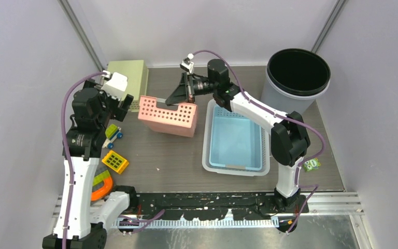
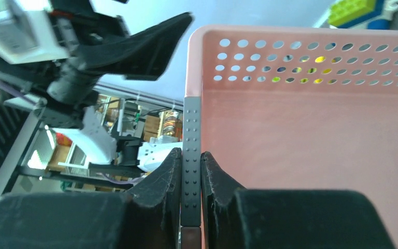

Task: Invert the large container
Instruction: Turn the container upside down at the center of the board.

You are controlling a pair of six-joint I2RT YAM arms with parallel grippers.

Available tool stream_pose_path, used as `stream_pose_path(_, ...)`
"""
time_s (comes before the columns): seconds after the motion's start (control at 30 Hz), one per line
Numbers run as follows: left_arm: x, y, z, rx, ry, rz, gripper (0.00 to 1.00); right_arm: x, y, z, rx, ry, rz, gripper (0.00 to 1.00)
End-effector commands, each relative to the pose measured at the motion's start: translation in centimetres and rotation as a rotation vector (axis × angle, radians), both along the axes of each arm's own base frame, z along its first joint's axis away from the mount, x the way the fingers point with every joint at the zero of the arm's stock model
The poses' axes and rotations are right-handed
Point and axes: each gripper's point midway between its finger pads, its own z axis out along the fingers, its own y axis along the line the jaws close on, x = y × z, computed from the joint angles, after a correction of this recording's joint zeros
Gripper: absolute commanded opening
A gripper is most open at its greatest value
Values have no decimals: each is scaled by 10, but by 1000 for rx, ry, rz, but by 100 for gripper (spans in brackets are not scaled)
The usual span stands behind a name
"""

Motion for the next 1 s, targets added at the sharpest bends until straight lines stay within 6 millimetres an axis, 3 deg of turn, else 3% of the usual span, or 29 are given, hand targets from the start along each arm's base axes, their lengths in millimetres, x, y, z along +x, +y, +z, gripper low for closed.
stream_pose_path(0.0, -3, -35, 19, -112, -36, -166, 100, 5, -5, -10, -44, -80, -51, 1)
stream_pose_path(0.17, -9, -65, 33, -149, -24, -339, 100, 8, -4, -21, -73, -49, -59, 1)
stream_pose_path(0.4, -51, -146, 32, -185, 80, -892, 100, 6, -5, -25, -98, -44, -58, 1)
stream_pose_path(0.63, -29, -154, 15, -117, 95, -984, 98, -5, -9, -20, -106, -63, -34, 1)
stream_pose_path(0.97, -22, -170, -10, -60, 163, -1121, 74, -26, -10, -9, -94, -100, 22, 1)
